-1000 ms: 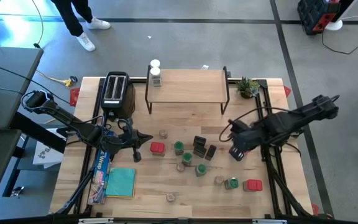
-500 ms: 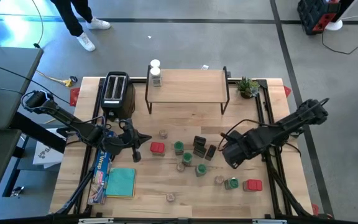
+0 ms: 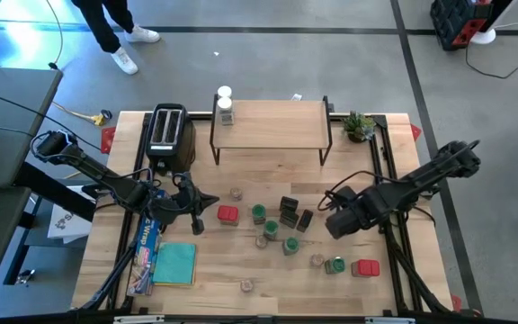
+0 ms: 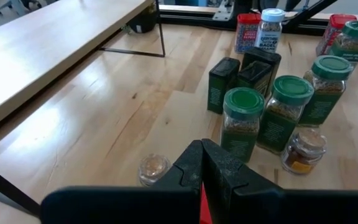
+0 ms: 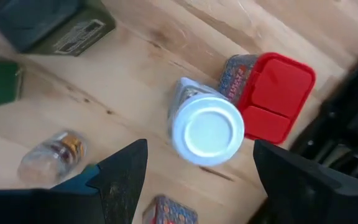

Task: Shelf spices
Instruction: Put the white seasoning bottle on the shelf aligned with the other white seasoning bottle

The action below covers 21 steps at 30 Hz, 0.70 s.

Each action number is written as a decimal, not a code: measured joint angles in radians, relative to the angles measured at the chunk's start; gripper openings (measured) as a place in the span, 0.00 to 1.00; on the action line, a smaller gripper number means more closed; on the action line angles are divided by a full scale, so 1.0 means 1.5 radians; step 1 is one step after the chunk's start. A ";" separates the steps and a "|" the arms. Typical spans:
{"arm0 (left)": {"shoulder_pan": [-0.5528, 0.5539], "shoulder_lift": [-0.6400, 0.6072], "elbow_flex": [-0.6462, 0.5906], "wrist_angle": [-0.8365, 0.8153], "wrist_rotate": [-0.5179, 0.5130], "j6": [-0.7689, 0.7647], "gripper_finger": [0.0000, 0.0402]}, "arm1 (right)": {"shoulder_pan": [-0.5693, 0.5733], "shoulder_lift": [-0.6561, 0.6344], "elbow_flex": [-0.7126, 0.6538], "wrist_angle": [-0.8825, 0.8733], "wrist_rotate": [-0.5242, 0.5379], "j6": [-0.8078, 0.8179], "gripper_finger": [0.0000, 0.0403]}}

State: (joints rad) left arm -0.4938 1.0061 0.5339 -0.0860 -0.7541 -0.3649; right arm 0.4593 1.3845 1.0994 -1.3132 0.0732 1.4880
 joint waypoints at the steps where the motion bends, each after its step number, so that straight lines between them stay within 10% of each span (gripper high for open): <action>1: 0.000 0.000 0.000 0.000 0.002 0.000 0.00 | -0.002 -0.011 -0.019 0.016 -0.003 0.012 0.72; 21: 0.000 0.000 0.000 0.002 0.005 -0.012 0.00 | -0.027 -0.033 -0.127 0.141 -0.042 0.057 0.68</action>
State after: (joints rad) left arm -0.4936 1.0065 0.5339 -0.0835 -0.7464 -0.3836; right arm 0.4190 1.3350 0.9085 -1.1019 0.0101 1.5742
